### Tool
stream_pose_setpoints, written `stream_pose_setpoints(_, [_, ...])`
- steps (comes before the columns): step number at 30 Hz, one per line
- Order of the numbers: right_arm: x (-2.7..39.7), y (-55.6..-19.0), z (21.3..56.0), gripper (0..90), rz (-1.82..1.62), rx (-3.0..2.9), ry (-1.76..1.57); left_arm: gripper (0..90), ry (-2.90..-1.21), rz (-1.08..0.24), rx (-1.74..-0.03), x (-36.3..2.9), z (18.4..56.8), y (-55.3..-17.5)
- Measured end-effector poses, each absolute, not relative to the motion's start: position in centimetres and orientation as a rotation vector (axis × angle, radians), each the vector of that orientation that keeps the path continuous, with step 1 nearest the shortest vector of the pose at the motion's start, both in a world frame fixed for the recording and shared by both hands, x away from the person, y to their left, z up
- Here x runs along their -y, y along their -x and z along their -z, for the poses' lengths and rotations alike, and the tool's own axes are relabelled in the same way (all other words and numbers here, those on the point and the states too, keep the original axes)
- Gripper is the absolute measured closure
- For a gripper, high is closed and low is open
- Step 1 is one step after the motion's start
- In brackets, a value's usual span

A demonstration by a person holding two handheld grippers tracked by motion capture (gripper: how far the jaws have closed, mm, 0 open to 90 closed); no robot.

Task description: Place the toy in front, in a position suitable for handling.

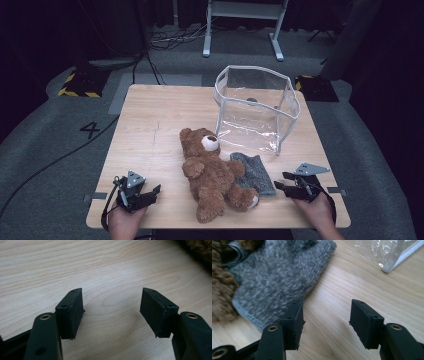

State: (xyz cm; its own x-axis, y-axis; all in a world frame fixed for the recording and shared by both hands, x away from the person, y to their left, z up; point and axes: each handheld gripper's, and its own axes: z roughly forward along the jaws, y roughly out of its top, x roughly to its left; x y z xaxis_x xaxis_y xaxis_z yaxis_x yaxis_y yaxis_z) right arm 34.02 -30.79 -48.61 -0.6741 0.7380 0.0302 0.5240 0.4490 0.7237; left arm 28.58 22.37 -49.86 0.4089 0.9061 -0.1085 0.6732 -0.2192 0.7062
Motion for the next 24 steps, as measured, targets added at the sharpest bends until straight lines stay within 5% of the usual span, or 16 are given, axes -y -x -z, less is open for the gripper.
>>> stream_pose_setpoints(14, [27.3,-33.8,45.9,44.0,-1.132,-2.464,-0.959,35.2,-1.907,-0.466,-1.281,-21.9,47.6,-28.1])
stream_pose_setpoints(24, [22.3,-35.8,47.7,47.0,-0.969,-2.598,-0.933,35.2,-1.949,-0.471,-1.250,-21.2,47.6,-28.1])
